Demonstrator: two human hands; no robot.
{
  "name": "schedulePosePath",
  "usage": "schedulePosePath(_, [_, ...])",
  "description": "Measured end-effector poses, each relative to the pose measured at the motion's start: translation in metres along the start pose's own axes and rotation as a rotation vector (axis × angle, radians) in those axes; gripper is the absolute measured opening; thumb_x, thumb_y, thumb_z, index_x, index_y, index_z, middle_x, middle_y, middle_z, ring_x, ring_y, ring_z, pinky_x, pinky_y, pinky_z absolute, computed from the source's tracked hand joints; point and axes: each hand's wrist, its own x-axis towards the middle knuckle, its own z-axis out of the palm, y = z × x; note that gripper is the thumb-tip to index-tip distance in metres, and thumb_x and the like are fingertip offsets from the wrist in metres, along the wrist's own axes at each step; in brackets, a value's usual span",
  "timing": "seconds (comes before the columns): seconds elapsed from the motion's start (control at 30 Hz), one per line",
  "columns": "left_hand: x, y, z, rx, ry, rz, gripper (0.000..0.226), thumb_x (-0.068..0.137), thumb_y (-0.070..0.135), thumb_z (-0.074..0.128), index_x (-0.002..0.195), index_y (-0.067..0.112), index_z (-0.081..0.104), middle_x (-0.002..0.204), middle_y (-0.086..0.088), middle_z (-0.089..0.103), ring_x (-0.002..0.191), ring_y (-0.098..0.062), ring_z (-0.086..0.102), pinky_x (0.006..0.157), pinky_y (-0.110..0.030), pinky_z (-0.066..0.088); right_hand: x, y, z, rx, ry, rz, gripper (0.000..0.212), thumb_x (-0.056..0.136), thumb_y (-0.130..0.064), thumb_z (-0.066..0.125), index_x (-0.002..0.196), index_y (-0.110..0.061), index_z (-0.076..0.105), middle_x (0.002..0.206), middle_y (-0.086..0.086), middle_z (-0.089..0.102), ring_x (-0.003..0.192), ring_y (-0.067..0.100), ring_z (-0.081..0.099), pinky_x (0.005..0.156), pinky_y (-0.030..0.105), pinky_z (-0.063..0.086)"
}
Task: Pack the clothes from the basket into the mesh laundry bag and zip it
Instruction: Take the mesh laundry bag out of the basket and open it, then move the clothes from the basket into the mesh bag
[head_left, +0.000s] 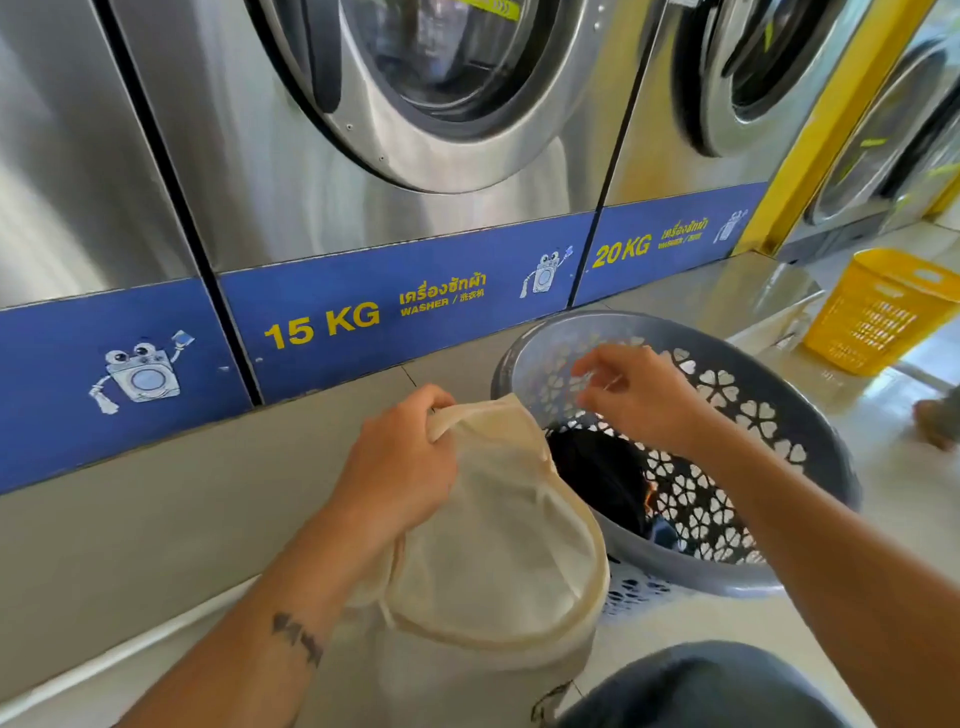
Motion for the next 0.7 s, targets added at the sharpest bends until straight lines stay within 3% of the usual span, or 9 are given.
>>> schedulePosePath(0.07, [0.009, 0.003, 0.003, -0.047, -0.012, -0.037, 0.030, 0.087, 0.015, 0.049, 0.108, 0.031, 0.063, 0.093, 0.006, 0.068, 0.093, -0.026, 0.063, 0.074, -0.032, 0.046, 0.013, 0.028, 0.010, -0.066, -0.116, 0.127, 0.029, 0.087, -0.021, 0.072, 0.115, -0.025, 0.065, 0.098, 0.001, 0.071, 0.095, 0.022, 0.066, 0.082, 0.029, 0.046])
schedulePosePath(0.2, [0.027, 0.003, 0.010, -0.101, 0.060, -0.050, 0.032, 0.087, 0.008, 0.046, 0.102, 0.028, 0.066, 0.093, 0.005, 0.071, 0.094, -0.026, 0.062, 0.078, -0.033, 0.047, 0.038, 0.072, 0.051, -0.343, -0.502, 0.277, 0.079, 0.085, -0.037, 0.074, 0.153, -0.027, 0.035, 0.145, 0.009, 0.054, 0.132, 0.030, 0.052, 0.106, 0.037, 0.043])
schedulePosePath(0.37, [0.043, 0.001, 0.016, -0.158, 0.138, -0.088, 0.031, 0.082, 0.013, 0.043, 0.096, 0.028, 0.067, 0.089, 0.009, 0.070, 0.091, -0.021, 0.062, 0.075, -0.033, 0.047, 0.079, 0.109, 0.096, -0.767, -0.677, 0.273, 0.111, 0.074, -0.050, 0.077, 0.160, -0.040, 0.008, 0.161, 0.014, 0.029, 0.144, 0.041, 0.033, 0.111, 0.050, 0.040])
schedulePosePath(0.5, [0.053, -0.003, 0.017, -0.215, 0.105, -0.163, 0.031, 0.083, 0.013, 0.047, 0.098, 0.027, 0.069, 0.092, 0.011, 0.070, 0.092, -0.015, 0.061, 0.080, -0.033, 0.050, 0.092, 0.144, 0.134, -0.744, -0.809, 0.372, 0.122, 0.070, -0.057, 0.078, 0.156, -0.051, -0.008, 0.168, 0.019, -0.010, 0.149, 0.051, 0.019, 0.114, 0.056, 0.031])
schedulePosePath(0.57, [0.057, -0.007, 0.016, -0.246, 0.079, -0.202, 0.026, 0.083, 0.017, 0.050, 0.097, 0.029, 0.069, 0.090, 0.012, 0.069, 0.090, -0.011, 0.062, 0.078, -0.033, 0.051, 0.094, 0.182, 0.165, -0.668, -0.846, 0.322, 0.116, 0.066, -0.062, 0.074, 0.155, -0.050, 0.001, 0.167, 0.020, 0.003, 0.142, 0.049, 0.037, 0.109, 0.054, 0.040])
schedulePosePath(0.63, [0.061, -0.013, 0.015, -0.268, 0.044, -0.241, 0.018, 0.086, 0.021, 0.055, 0.095, 0.030, 0.068, 0.087, 0.013, 0.067, 0.086, -0.008, 0.062, 0.071, -0.029, 0.049, 0.096, 0.227, 0.192, -0.650, -0.858, 0.257, 0.100, 0.063, -0.060, 0.069, 0.150, -0.050, 0.022, 0.159, 0.014, 0.034, 0.128, 0.042, 0.053, 0.099, 0.050, 0.048])
schedulePosePath(0.7, [0.063, -0.020, 0.011, -0.274, 0.020, -0.250, 0.011, 0.086, 0.028, 0.060, 0.094, 0.030, 0.068, 0.083, 0.012, 0.067, 0.081, -0.009, 0.063, 0.065, -0.029, 0.045, 0.091, 0.212, 0.185, -0.627, -0.780, 0.200, 0.092, 0.066, -0.050, 0.071, 0.150, -0.040, 0.037, 0.147, 0.011, 0.052, 0.125, 0.037, 0.056, 0.097, 0.043, 0.051])
